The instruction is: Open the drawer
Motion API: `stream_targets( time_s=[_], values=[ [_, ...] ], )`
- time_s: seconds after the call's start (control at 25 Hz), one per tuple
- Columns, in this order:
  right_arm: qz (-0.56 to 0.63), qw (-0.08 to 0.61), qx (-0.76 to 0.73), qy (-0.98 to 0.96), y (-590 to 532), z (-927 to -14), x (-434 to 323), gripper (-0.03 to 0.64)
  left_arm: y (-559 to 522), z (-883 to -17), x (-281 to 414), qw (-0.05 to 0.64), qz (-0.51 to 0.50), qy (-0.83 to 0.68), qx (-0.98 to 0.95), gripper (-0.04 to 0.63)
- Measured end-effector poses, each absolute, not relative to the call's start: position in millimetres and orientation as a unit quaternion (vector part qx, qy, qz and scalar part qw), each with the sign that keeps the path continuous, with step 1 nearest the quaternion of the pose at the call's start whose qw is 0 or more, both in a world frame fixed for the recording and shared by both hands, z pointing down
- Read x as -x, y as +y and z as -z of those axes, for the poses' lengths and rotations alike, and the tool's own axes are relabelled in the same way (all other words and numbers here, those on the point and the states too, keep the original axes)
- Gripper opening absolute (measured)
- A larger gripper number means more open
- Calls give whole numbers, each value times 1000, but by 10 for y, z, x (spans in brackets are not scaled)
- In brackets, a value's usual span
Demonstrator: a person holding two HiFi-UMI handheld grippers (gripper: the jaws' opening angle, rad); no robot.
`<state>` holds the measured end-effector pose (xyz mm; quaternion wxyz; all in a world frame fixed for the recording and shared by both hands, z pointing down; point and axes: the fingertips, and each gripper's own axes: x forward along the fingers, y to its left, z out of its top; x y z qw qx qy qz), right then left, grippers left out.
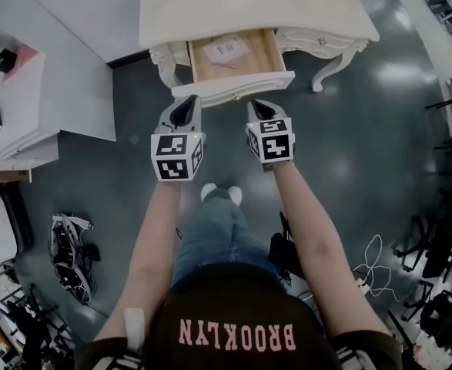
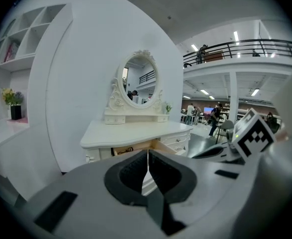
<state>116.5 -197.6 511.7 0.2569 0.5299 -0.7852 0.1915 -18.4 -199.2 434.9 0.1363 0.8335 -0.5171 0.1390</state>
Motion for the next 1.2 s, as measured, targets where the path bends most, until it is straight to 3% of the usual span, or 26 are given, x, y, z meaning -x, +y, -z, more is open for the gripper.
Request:
stream_targets(
  time_s=[0.56,1.2],
  values=[
    [-124,213,-551,-797,-1922,-4120,-1001,-3,-2007,-3683,279,106,-106,-508,-848,9],
    [-20,109,-581,-806,-1716,-2881,-1059,-3,-2086,-2699,55,17,-44,-490,-870,9]
  ],
)
